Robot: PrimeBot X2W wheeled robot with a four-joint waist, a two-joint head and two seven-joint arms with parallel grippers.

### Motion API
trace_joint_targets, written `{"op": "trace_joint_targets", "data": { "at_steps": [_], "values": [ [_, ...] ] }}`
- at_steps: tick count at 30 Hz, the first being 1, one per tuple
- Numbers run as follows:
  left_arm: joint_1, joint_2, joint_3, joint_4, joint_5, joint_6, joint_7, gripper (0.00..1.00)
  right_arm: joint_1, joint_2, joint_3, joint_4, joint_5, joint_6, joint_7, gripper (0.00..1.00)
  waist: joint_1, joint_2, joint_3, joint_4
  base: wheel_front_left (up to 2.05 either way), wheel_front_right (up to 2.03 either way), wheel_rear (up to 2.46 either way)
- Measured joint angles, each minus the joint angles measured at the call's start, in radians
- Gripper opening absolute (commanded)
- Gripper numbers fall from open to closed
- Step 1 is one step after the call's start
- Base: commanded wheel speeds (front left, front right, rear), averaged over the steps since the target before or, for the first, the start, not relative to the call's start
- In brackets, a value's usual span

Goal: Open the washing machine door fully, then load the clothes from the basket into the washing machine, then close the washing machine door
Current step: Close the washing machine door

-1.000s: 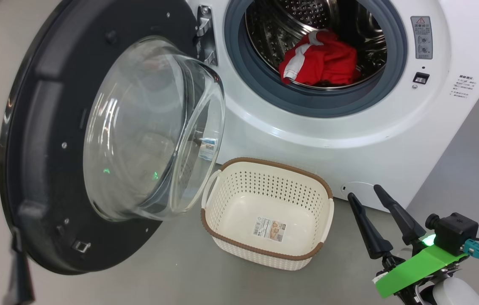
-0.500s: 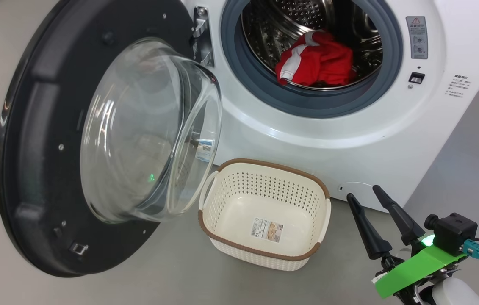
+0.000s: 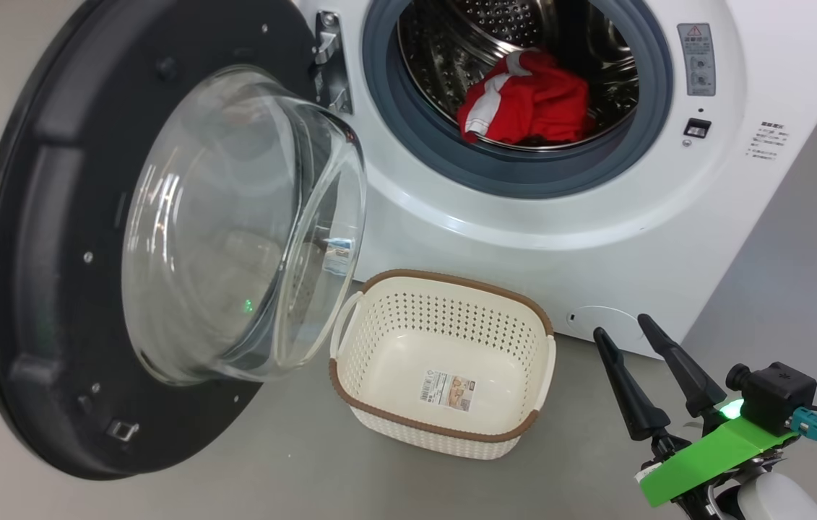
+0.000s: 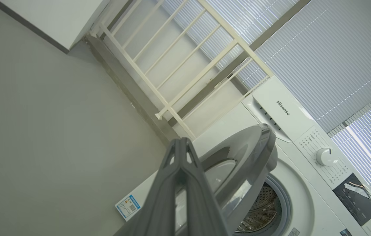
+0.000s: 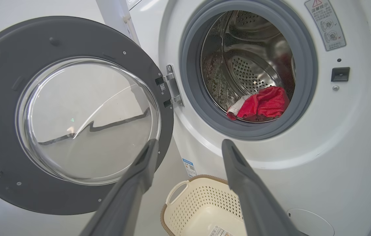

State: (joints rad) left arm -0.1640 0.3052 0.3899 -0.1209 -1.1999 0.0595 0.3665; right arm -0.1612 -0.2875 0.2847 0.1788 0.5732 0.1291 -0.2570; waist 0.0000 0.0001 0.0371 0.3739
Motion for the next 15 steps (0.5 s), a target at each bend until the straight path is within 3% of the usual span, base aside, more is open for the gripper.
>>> {"op": "trace_joint_targets", "data": {
  "at_steps": [9, 12, 15],
  "values": [
    [-0.109, 0.02, 0.032, 0.101, -0.23, 0.226, 0.254, 0.0, 0.002, 0.005, -0.012, 0.002, 0.0, 0.0, 0.0, 1.0, 0.0, 0.0, -0.005, -0.036, 0.0, 0.0, 0.0],
    [-0.112, 0.044, 0.032, 0.107, -0.24, 0.269, 0.293, 0.0, 0.009, 0.005, -0.015, 0.002, 0.0, 0.0, 0.0, 1.0, 0.0, 0.0, -0.011, -0.046, 0.0, 0.0, 0.0],
    [-0.115, 0.057, 0.02, 0.118, -0.248, 0.284, 0.329, 0.0, 0.013, 0.005, -0.016, 0.002, 0.0, 0.0, 0.0, 1.0, 0.0, 0.0, -0.015, -0.054, 0.0, 0.0, 0.0]
  ]
}}
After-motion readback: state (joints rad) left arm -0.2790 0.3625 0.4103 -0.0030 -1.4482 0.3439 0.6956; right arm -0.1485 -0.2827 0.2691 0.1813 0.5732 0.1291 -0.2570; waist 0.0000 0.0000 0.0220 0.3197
